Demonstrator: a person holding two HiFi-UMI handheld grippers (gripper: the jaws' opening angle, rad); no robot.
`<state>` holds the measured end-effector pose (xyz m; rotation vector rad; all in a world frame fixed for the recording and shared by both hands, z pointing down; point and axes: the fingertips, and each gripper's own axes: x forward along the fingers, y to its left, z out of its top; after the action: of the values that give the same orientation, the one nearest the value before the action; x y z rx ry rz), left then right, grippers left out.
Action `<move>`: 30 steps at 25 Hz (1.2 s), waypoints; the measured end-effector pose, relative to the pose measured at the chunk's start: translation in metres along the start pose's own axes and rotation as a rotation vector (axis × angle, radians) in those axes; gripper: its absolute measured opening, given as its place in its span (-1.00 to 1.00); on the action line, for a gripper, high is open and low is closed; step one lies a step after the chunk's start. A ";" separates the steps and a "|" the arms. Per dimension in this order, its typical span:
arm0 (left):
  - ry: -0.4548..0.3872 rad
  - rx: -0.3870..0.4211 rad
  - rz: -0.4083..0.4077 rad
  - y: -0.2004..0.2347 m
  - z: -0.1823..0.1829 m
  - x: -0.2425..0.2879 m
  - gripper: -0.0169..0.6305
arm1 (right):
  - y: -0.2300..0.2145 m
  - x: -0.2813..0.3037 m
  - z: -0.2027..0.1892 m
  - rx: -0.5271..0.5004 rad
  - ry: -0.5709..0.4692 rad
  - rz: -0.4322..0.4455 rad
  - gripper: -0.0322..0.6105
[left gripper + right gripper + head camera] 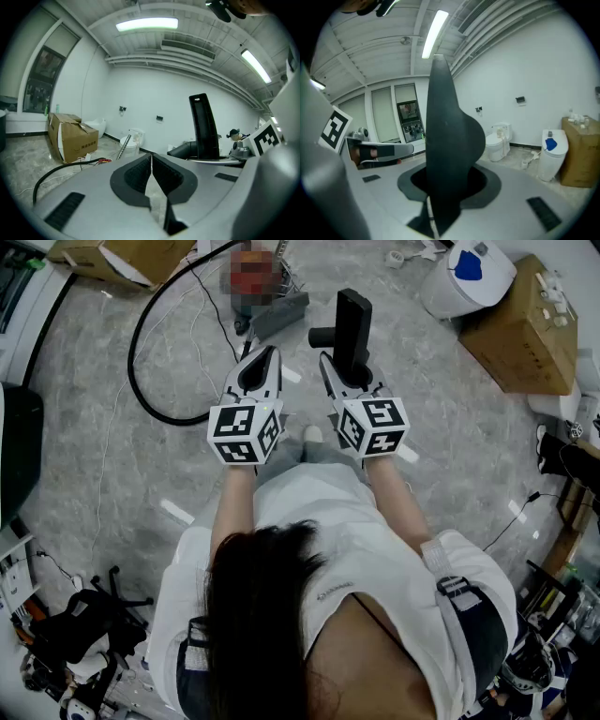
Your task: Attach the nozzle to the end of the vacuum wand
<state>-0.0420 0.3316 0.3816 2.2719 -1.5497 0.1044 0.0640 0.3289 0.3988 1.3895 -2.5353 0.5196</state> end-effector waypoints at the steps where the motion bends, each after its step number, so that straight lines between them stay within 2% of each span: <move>1: 0.003 0.003 0.003 -0.001 0.000 0.001 -0.92 | -0.001 0.000 0.000 -0.007 0.002 -0.002 -0.47; 13: -0.005 0.009 0.024 -0.017 -0.003 0.015 -0.92 | -0.014 0.002 0.003 -0.044 0.003 -0.012 -0.46; 17: -0.012 0.019 0.030 -0.020 0.001 0.023 -0.92 | -0.020 0.005 0.010 -0.009 -0.014 -0.015 -0.46; 30: -0.028 0.045 0.106 -0.018 0.011 0.048 -0.92 | -0.049 0.009 0.023 -0.050 -0.026 -0.024 -0.46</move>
<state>-0.0086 0.2914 0.3795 2.2341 -1.6986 0.1384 0.1007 0.2885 0.3906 1.4166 -2.5301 0.4338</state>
